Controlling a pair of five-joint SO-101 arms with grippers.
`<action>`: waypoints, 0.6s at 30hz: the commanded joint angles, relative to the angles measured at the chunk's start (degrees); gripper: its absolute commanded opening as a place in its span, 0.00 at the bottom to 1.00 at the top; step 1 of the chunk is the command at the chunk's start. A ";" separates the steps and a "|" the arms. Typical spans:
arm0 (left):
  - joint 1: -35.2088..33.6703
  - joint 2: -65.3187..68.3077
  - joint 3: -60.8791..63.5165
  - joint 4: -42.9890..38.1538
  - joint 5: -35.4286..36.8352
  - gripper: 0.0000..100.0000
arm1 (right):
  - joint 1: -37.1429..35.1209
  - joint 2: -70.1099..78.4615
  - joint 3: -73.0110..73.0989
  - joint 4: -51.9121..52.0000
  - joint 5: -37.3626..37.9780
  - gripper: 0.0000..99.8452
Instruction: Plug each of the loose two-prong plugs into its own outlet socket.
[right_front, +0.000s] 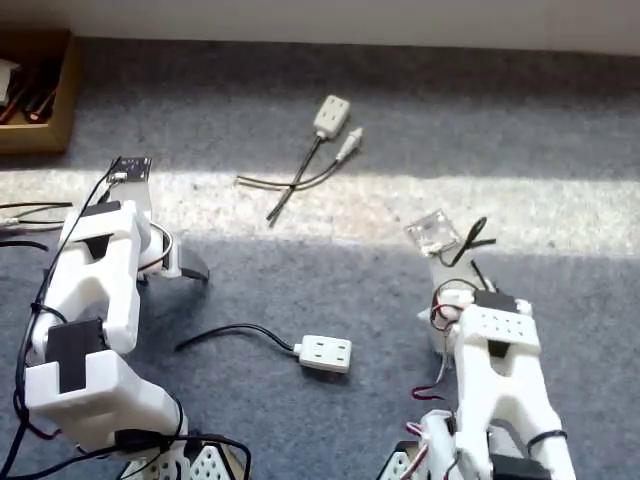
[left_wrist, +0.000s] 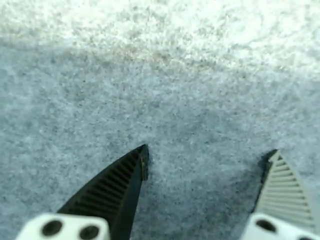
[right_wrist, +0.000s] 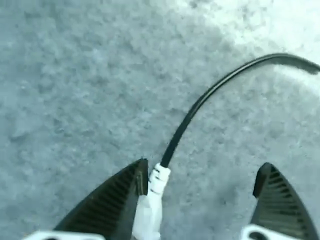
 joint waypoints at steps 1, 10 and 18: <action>1.27 0.04 0.04 -1.49 0.00 0.36 | -1.27 8.48 -5.23 -2.59 -4.40 0.34; 1.27 0.04 0.04 -1.49 0.00 0.36 | 1.01 15.52 -10.24 -2.33 -8.70 0.34; 1.27 0.04 0.04 -1.49 0.00 0.36 | 2.59 15.52 -10.24 3.56 -8.62 0.10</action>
